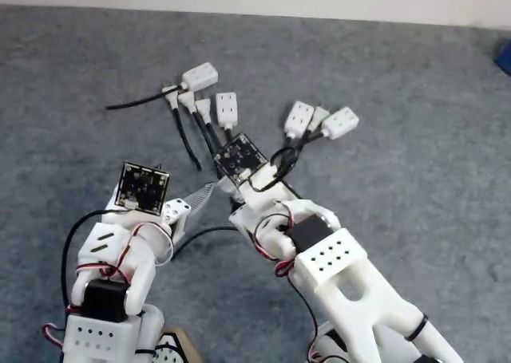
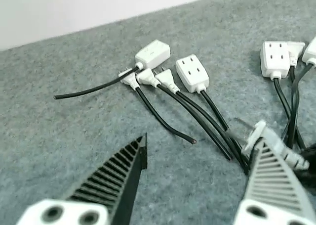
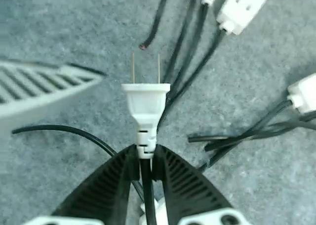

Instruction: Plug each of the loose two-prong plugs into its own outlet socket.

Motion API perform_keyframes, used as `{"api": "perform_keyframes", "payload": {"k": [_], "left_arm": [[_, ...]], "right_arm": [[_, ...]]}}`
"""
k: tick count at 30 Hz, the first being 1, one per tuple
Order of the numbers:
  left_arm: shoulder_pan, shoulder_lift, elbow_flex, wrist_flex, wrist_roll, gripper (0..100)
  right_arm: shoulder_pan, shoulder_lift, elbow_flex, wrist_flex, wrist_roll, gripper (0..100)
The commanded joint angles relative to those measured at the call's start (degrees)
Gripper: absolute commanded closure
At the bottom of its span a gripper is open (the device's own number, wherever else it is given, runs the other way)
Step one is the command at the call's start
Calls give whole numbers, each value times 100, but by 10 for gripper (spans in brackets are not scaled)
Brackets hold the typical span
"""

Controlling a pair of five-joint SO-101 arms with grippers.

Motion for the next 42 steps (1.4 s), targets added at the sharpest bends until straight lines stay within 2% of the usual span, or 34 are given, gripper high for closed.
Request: {"api": "perform_keyframes", "payload": {"k": [1, 4, 9, 15, 22, 34, 42], "left_arm": [[48, -48, -40, -220, 44, 677], [-163, -48, -66, -246, 44, 677], [-356, -48, 22, -492, 53, 677], [-365, -75, 48, -580, 53, 678], [-365, -92, 48, -580, 53, 678], [-365, -92, 75, -580, 53, 678], [-330, -48, 171, -589, 53, 678]], "right_arm": [[-127, -145, -664, 171, 114, 991], [-119, -145, -1200, 382, 475, 991], [-233, -136, -1534, 400, 431, 991], [-497, -127, -901, 374, 158, 991], [-233, -127, 75, 127, 176, 991], [-163, -127, 136, 180, 185, 991], [-646, -180, -321, 1086, 193, 991]]}}
